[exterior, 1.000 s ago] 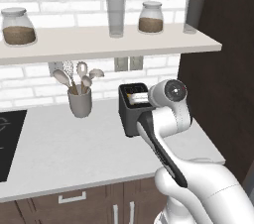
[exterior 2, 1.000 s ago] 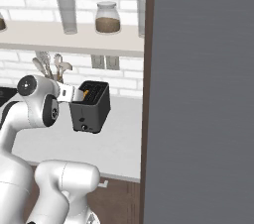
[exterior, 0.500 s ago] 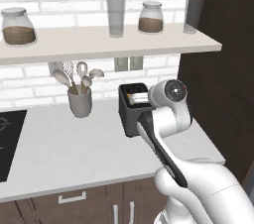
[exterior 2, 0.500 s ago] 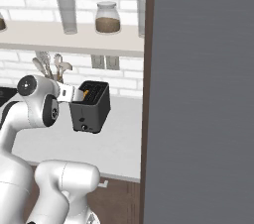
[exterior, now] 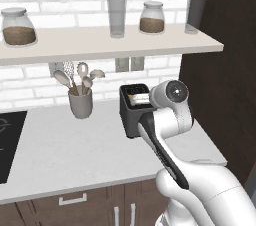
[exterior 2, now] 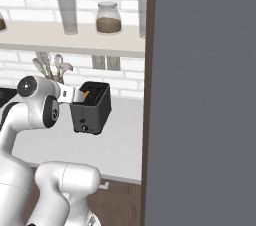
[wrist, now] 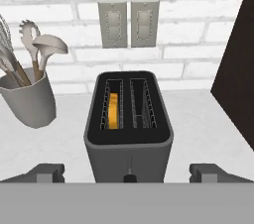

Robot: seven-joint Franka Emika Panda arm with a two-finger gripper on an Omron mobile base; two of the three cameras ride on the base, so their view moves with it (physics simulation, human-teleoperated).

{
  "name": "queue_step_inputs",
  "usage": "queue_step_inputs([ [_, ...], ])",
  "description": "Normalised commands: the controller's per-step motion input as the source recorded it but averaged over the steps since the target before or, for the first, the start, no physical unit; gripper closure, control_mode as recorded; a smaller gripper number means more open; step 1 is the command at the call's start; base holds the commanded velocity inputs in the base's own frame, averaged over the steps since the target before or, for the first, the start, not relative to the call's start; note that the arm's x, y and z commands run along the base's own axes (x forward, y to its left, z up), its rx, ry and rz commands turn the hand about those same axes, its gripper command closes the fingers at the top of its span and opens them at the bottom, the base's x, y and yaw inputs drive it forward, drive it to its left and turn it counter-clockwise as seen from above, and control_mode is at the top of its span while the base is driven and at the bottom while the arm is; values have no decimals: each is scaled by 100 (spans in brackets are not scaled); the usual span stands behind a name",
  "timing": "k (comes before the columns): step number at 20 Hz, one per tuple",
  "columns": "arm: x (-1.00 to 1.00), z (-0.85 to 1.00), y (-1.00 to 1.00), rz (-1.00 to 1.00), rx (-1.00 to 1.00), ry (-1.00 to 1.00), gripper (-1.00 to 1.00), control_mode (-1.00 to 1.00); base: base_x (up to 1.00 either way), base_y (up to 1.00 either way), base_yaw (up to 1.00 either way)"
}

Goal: Start the toaster. Once the lever pops up, take the bread to the plate on the dining counter.

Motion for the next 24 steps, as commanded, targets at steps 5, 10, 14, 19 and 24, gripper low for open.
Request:
queue_step_inputs([
  [5,0,0,0,0,0,0,-100,-100,0,0,0],
  [10,0,0,0,0,0,0,-100,-100,0,0,0],
  [14,0,0,0,0,0,0,-100,-100,0,0,0],
  [19,0,0,0,0,0,0,-100,-100,0,0,0],
  [24,0,0,0,0,0,0,-100,-100,0,0,0],
])
